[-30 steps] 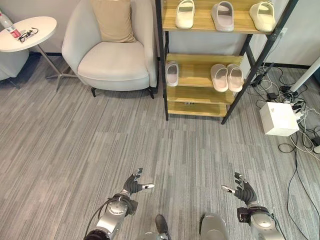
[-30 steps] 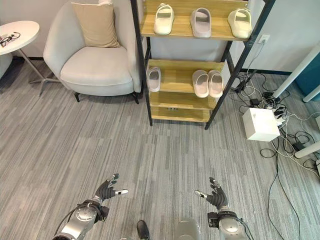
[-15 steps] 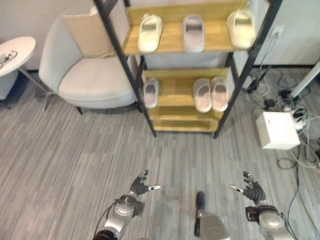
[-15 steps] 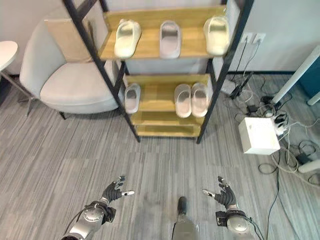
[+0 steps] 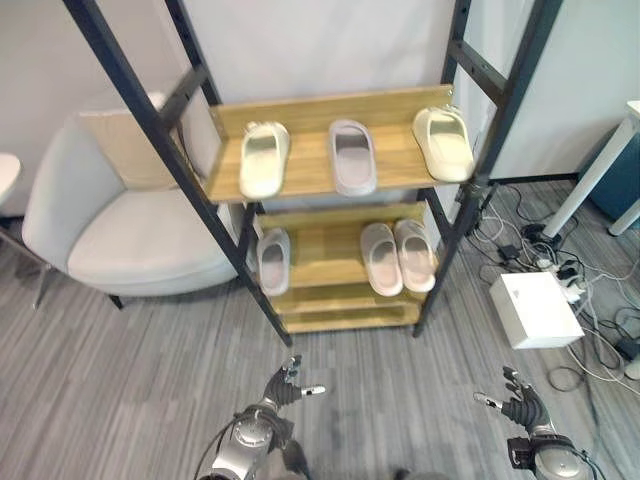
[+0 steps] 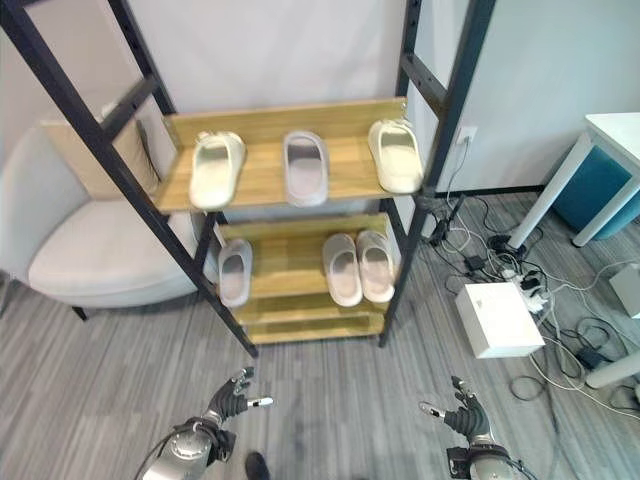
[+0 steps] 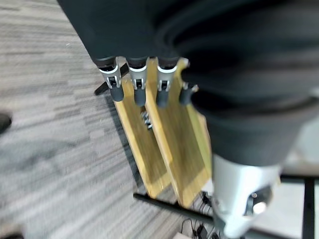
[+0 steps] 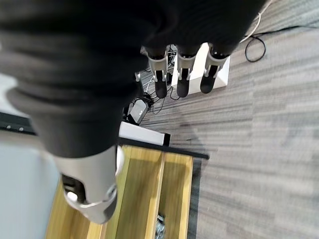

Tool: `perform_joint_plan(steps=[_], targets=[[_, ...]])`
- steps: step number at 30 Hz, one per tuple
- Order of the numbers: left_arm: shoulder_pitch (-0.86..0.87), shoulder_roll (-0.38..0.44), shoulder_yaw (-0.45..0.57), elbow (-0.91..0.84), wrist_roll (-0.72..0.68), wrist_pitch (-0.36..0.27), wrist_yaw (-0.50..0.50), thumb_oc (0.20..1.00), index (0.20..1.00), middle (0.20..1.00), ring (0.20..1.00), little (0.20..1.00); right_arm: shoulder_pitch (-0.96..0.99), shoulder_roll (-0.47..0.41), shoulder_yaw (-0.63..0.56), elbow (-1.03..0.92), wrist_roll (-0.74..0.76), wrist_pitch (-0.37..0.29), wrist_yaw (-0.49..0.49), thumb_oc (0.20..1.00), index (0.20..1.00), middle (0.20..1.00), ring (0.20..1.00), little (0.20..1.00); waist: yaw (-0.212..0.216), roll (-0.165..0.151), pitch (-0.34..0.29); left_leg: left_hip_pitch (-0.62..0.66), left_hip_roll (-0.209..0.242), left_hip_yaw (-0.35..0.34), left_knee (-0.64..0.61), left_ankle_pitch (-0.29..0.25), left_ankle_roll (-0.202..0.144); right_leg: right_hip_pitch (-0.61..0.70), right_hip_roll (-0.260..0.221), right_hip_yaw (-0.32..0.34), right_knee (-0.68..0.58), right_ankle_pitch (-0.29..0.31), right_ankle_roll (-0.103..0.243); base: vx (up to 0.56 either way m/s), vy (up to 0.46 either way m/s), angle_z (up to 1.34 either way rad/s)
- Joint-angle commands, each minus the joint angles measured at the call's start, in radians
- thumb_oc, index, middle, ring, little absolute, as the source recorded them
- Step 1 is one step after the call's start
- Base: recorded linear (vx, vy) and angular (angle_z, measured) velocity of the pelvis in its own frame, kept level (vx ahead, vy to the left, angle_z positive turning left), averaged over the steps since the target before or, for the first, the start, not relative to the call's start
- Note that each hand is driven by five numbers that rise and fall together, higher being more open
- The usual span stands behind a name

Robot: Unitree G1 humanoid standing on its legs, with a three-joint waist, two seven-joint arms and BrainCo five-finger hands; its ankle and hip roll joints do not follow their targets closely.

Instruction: Arrange the slippers neatly on the shoe rack.

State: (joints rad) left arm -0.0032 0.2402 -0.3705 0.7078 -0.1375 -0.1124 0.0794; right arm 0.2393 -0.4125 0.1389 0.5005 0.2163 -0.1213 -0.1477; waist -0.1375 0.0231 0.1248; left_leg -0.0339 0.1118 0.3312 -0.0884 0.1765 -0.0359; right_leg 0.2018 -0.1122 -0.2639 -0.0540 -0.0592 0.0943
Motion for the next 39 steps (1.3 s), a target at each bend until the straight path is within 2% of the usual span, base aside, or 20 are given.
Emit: perform_joint_plan(steps=[1, 2, 3, 4, 6, 8, 10, 12, 14, 16, 18, 20, 21, 22, 24, 26, 28, 31, 37, 39], targets=[[-0.037, 0.022, 0.017, -0.053, -0.008, -0.030, 0.009, 1.000, 1.000, 1.000, 1.000, 1.000, -0.080, -0.004, -0.027, -0.057, -0.003, -0.033, -0.001, 1.000, 1.000, 1.000, 1.000, 1.000, 0.046, -0.028, 0.039, 0.027, 0.046, 0.015, 0.057, -0.107, -0.084, -0.076, -0.084, 0.068, 0.036, -0.026, 0.082, 0.11, 0.211, 0.12], [-0.040, 0.028, 0.017, -0.062, -0.011, -0.029, 0.008, 1.000, 1.000, 1.000, 1.000, 1.000, -0.090, 0.012, -0.013, -0.045, -0.006, -0.028, 0.002, 1.000, 1.000, 1.000, 1.000, 1.000, 0.051, -0.030, 0.039, 0.033, 0.028, 0.022, 0.055, -0.129, -0.065, -0.105, -0.103, 0.072, 0.095, -0.024, 0.094, 0.04, 0.105, 0.03], [-0.040, 0.029, 0.017, -0.062, -0.011, -0.029, 0.008, 1.000, 1.000, 1.000, 1.000, 1.000, -0.091, 0.012, -0.013, -0.044, -0.006, -0.028, 0.002, 1.000, 1.000, 1.000, 1.000, 1.000, 0.052, -0.031, 0.038, 0.033, 0.027, 0.024, 0.056, -0.130, -0.064, -0.109, -0.105, 0.075, 0.100, -0.026, 0.095, 0.12, 0.210, 0.03], [-0.049, 0.041, 0.018, -0.058, -0.005, -0.028, 0.009, 1.000, 1.000, 1.000, 1.000, 1.000, -0.097, 0.033, 0.005, -0.042, -0.010, -0.025, 0.013, 1.000, 1.000, 1.000, 1.000, 1.000, 0.049, -0.026, 0.048, 0.050, 0.007, 0.030, 0.056, -0.155, -0.043, -0.178, -0.118, 0.096, 0.239, -0.019, 0.120, 0.11, 0.118, -0.02], [-0.055, 0.045, 0.020, -0.054, -0.003, -0.029, 0.010, 1.000, 1.000, 1.000, 1.000, 1.000, -0.089, 0.040, 0.007, -0.051, -0.012, -0.023, 0.018, 1.000, 1.000, 1.000, 1.000, 1.000, 0.043, -0.025, 0.052, 0.064, 0.000, 0.027, 0.055, -0.168, -0.038, -0.220, -0.125, 0.116, 0.279, -0.003, 0.124, 0.12, 0.039, -0.08], [-0.054, 0.047, 0.023, -0.058, -0.005, -0.030, 0.008, 1.000, 1.000, 1.000, 1.000, 1.000, -0.086, 0.041, 0.004, -0.055, -0.010, -0.024, 0.020, 1.000, 1.000, 1.000, 1.000, 1.000, 0.041, -0.021, 0.051, 0.074, -0.001, 0.026, 0.053, -0.176, -0.039, -0.227, -0.135, 0.113, 0.259, 0.003, 0.123, 0.09, -0.089, 0.02], [-0.068, 0.051, 0.021, -0.059, -0.009, -0.038, 0.006, 1.000, 1.000, 1.000, 1.000, 1.000, -0.097, 0.043, 0.001, -0.046, -0.006, -0.028, 0.016, 1.000, 1.000, 1.000, 1.000, 1.000, 0.030, -0.012, 0.053, 0.092, 0.012, 0.019, 0.047, -0.186, -0.055, -0.262, -0.184, 0.111, 0.166, 0.053, 0.122, 0.13, -0.246, 0.14], [-0.076, 0.053, 0.022, -0.061, -0.015, -0.041, 0.007, 1.000, 1.000, 1.000, 1.000, 1.000, -0.098, 0.043, -0.002, -0.044, -0.004, -0.028, 0.016, 1.000, 1.000, 1.000, 1.000, 1.000, 0.021, -0.012, 0.059, 0.113, 0.031, 0.010, 0.054, -0.197, -0.073, -0.296, -0.215, 0.114, 0.091, 0.093, 0.131, 0.13, -0.289, 0.07], [-0.080, 0.054, 0.016, -0.064, -0.017, -0.044, 0.010, 1.000, 1.000, 1.000, 1.000, 1.000, -0.099, 0.039, 0.001, -0.050, -0.012, -0.029, 0.013, 1.000, 1.000, 1.000, 1.000, 1.000, 0.018, -0.013, 0.062, 0.137, 0.052, 0.015, 0.065, -0.207, -0.089, -0.316, -0.233, 0.083, 0.060, 0.116, 0.140, 0.10, -0.336, 0.12], [-0.083, 0.055, 0.007, -0.056, -0.012, -0.048, 0.003, 1.000, 1.000, 1.000, 1.000, 1.000, -0.088, 0.035, -0.005, -0.061, -0.019, -0.028, 0.019, 1.000, 1.000, 1.000, 1.000, 1.000, 0.010, -0.021, 0.058, 0.145, 0.063, 0.010, 0.082, -0.214, -0.101, -0.301, -0.227, 0.079, 0.054, 0.115, 0.143, 0.10, -0.336, 0.06], [-0.085, 0.050, -0.002, -0.048, -0.013, -0.049, -0.005, 1.000, 1.000, 1.000, 1.000, 1.000, -0.075, 0.023, -0.008, -0.056, -0.019, -0.034, 0.028, 1.000, 1.000, 1.000, 1.000, 1.000, 0.002, -0.025, 0.047, 0.140, 0.109, -0.003, 0.123, -0.201, -0.122, -0.281, -0.192, 0.095, 0.064, 0.099, 0.132, 0.11, -0.378, 0.22], [-0.095, 0.042, -0.018, -0.044, -0.013, -0.045, -0.010, 1.000, 1.000, 1.000, 1.000, 1.000, -0.059, 0.005, -0.011, -0.069, -0.012, -0.038, 0.029, 1.000, 1.000, 1.000, 1.000, 1.000, -0.003, -0.021, 0.050, 0.095, 0.152, -0.034, 0.231, -0.145, -0.132, -0.245, -0.152, 0.088, 0.063, 0.080, 0.100, 0.07, -0.313, 0.38], [-0.099, 0.038, -0.025, -0.041, -0.015, -0.048, -0.007, 1.000, 1.000, 1.000, 1.000, 1.000, -0.056, -0.005, -0.011, -0.068, -0.004, -0.041, 0.029, 1.000, 1.000, 1.000, 1.000, 1.000, -0.001, -0.026, 0.055, 0.067, 0.156, -0.057, 0.284, -0.121, -0.132, -0.224, -0.140, 0.081, 0.060, 0.070, 0.086, 0.07, -0.256, 0.32], [-0.103, 0.035, -0.030, -0.039, -0.015, -0.048, -0.007, 1.000, 1.000, 1.000, 1.000, 1.000, -0.050, -0.006, -0.013, -0.066, 0.003, -0.041, 0.031, 1.000, 1.000, 1.000, 1.000, 1.000, 0.000, -0.030, 0.055, 0.052, 0.153, -0.063, 0.287, -0.101, -0.134, -0.200, -0.133, 0.069, 0.051, 0.059, 0.077, 0.14, -0.202, 0.36], [-0.104, 0.022, -0.035, -0.022, 0.006, -0.027, -0.012, 1.000, 1.000, 1.000, 1.000, 1.000, -0.026, -0.015, -0.026, -0.053, -0.012, -0.026, 0.011, 1.000, 1.000, 1.000, 1.000, 1.000, 0.011, -0.032, 0.050, 0.010, 0.169, 0.005, 0.157, -0.052, -0.131, -0.143, -0.109, 0.027, 0.032, 0.023, 0.067, 0.18, -0.132, 0.42], [-0.092, 0.021, -0.042, -0.029, -0.012, -0.040, -0.012, 1.000, 1.000, 1.000, 1.000, 1.000, -0.025, -0.013, -0.019, -0.059, -0.003, -0.030, 0.022, 1.000, 1.000, 1.000, 1.000, 1.000, 0.009, -0.022, 0.050, 0.044, 0.145, -0.018, 0.069, -0.083, -0.122, -0.154, -0.101, 0.040, 0.057, 0.007, 0.075, 0.12, -0.028, 0.41], [-0.090, 0.021, -0.050, -0.030, -0.017, -0.039, -0.017, 1.000, 1.000, 1.000, 1.000, 1.000, -0.031, -0.011, -0.018, -0.046, -0.009, -0.031, 0.022, 1.000, 1.000, 1.000, 1.000, 1.000, 0.006, -0.020, 0.038, 0.035, 0.130, -0.029, 0.076, -0.084, -0.121, -0.150, -0.109, 0.035, 0.054, 0.017, 0.078, 0.13, 0.036, -0.18], [-0.060, 0.029, -0.039, -0.032, -0.014, -0.037, -0.031, 1.000, 1.000, 1.000, 1.000, 1.000, -0.049, 0.000, 0.016, -0.042, -0.048, -0.017, 0.041, 1.000, 1.000, 1.000, 1.000, 1.000, 0.025, -0.026, 0.017, 0.075, 0.087, -0.014, 0.044, -0.113, -0.107, -0.131, -0.134, 0.046, 0.033, 0.034, 0.095, 0.18, 0.071, -0.02], [-0.054, 0.034, -0.040, -0.040, -0.002, -0.036, -0.036, 1.000, 1.000, 1.000, 1.000, 1.000, -0.058, -0.007, 0.045, -0.069, -0.115, -0.012, 0.040, 1.000, 1.000, 1.000, 1.000, 1.000, 0.035, -0.031, 0.011, 0.102, 0.070, -0.008, 0.020, -0.125, -0.097, -0.127, -0.141, 0.047, 0.015, 0.048, 0.107, 0.05, 0.029, 0.17], [-0.051, 0.034, -0.040, -0.042, 0.019, -0.035, -0.039, 1.000, 1.000, 1.000, 1.000, 1.000, -0.064, -0.043, 0.070, -0.132, -0.252, -0.013, 0.021, 1.000, 1.000, 1.000, 1.000, 1.000, 0.039, -0.032, 0.007, 0.112, 0.068, -0.008, 0.011, -0.132, -0.094, -0.126, -0.139, 0.047, 0.008, 0.050, 0.111, 0.04, 0.017, 0.01]])
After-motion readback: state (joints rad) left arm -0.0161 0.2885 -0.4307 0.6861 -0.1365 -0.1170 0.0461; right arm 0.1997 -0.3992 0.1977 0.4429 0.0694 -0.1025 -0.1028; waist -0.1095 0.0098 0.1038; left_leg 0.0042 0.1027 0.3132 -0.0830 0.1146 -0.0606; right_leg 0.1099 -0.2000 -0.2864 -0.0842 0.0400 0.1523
